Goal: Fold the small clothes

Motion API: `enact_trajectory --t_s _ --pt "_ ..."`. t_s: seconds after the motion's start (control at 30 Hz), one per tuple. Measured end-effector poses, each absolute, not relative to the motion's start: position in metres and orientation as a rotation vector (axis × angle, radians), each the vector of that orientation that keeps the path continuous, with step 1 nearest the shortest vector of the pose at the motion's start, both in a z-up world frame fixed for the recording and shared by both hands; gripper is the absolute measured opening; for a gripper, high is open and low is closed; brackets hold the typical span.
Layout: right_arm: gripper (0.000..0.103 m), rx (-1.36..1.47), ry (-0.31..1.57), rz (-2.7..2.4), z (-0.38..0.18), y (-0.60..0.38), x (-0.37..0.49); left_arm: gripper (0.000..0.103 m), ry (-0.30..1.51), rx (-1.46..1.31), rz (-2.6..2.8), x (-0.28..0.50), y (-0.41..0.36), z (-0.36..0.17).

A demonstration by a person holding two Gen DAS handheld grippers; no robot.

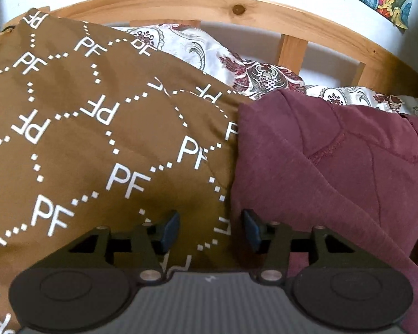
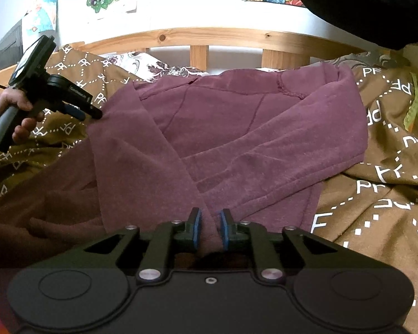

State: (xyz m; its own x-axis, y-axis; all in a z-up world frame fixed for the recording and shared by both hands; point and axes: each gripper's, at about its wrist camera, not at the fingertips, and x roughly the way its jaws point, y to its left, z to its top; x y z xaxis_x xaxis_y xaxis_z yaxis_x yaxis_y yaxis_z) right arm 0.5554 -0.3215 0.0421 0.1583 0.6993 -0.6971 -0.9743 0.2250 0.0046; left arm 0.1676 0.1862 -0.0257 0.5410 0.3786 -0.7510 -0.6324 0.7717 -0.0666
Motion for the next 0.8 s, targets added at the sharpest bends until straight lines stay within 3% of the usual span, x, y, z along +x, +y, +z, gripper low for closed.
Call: enact_trajectory --t_s 0.1,0.13,0.17,0.33,0.43,0.53,0.8 --pt "0.033 -0.529 0.642 1.263 0.044 -0.321 0.552 0.085 0.801 -0.342 0.626 0.159 0.178 -0.018" --pt "0.044 -0.536 0.637 1.251 0.046 -0.32 0.55 0.091 0.793 -0.345 0.622 0.153 0.174 -0.015" --pt "0.059 -0.541 0.628 1.241 0.048 -0.319 0.549 0.091 0.779 -0.352 0.616 0.146 0.17 -0.013" --pt "0.082 -0.511 0.578 1.223 0.069 -0.327 0.54 0.102 0.759 -0.407 0.545 0.104 0.141 0.001" --pt "0.098 -0.495 0.557 1.192 0.083 -0.336 0.535 0.102 0.758 -0.428 0.47 0.078 0.119 0.003" --pt "0.102 -0.47 0.537 1.16 0.098 -0.35 0.529 0.102 0.772 -0.426 0.375 0.056 0.097 0.004" --pt "0.102 -0.583 0.559 1.138 0.105 -0.404 0.499 0.102 0.785 -0.211 0.114 0.028 0.042 0.011"
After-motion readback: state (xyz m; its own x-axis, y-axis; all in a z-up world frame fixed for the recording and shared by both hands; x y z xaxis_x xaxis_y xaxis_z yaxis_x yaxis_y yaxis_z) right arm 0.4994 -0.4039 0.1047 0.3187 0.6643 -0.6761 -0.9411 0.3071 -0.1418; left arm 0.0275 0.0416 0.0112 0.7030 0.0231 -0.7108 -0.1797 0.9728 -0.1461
